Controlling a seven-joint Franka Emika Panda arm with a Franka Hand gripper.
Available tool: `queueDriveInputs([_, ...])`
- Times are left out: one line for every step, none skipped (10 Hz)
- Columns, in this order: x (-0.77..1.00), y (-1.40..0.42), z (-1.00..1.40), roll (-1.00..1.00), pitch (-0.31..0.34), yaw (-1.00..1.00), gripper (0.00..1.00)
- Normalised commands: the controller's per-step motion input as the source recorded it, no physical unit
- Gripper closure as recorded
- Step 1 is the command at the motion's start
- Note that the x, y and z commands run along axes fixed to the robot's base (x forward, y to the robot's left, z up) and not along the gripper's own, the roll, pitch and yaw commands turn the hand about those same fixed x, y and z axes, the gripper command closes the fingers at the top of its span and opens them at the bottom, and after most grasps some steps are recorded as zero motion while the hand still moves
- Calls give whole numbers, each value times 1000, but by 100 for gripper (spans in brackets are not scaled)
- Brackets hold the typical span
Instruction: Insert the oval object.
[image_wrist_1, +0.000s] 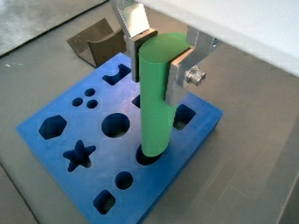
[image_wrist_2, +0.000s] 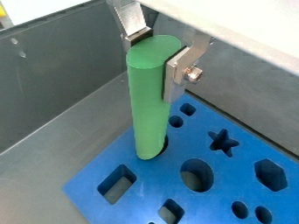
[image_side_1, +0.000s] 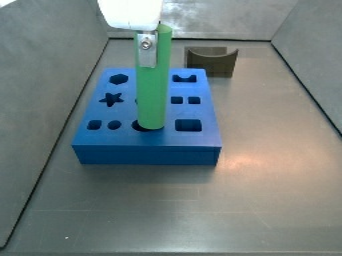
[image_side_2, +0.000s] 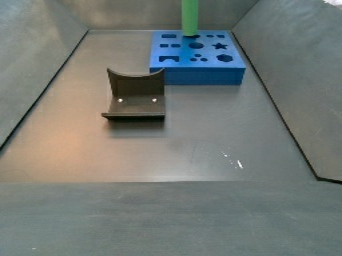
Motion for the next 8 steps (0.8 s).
queueDriveInputs([-303,137,-129,-19,-70,0,100])
queueDriveInputs([-229,143,-114,-57,-99,17,100])
queueDriveInputs([-183,11,-117,-70,-116,100,100])
queueDriveInputs([-14,0,-189,-123,-123,74,100])
queueDriveInputs([63,-114,-220,-110,-84,40,100])
queueDriveInputs([86,-117,-229,-93,-67,29,100])
queueDriveInputs([0,-83,-271,-69,-83,60,100])
queueDriveInputs([0,-20,-377,-76,-114,57,100])
